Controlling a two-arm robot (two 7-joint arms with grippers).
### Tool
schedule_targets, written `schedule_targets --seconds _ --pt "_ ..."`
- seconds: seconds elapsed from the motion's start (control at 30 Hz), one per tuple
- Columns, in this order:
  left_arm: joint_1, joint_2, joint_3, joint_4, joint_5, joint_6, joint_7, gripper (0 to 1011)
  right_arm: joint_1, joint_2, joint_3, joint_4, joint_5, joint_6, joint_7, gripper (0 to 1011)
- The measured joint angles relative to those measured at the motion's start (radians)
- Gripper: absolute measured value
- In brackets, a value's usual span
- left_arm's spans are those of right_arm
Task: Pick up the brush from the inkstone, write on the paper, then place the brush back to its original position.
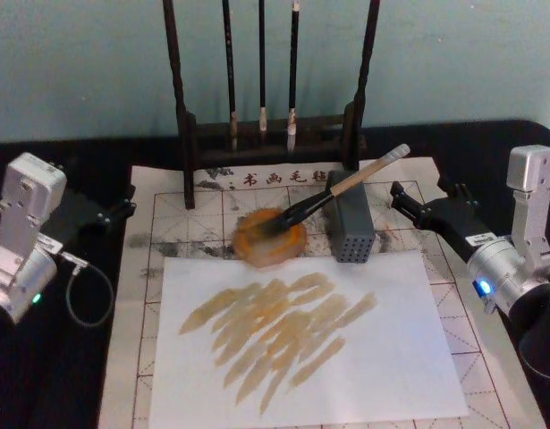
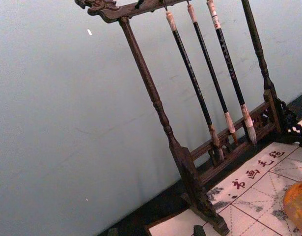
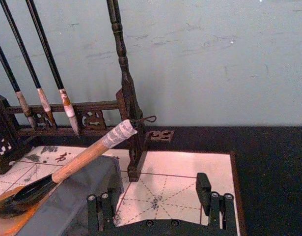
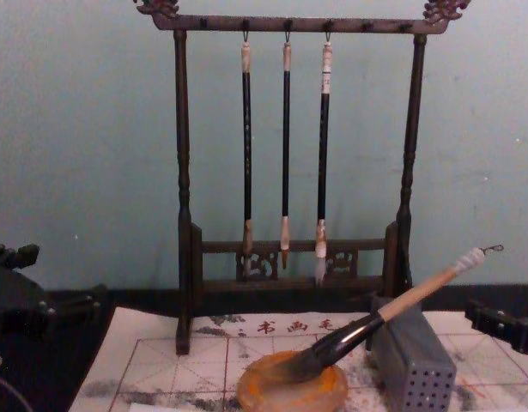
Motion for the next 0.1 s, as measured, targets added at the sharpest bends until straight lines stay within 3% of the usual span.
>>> schedule_targets --seconds 0.1 --pt "0.000 0.000 0.000 0.000 0.000 0.000 0.000 1001 0.000 0.000 0.000 0.000 0.000 0.000 0.000 1000"
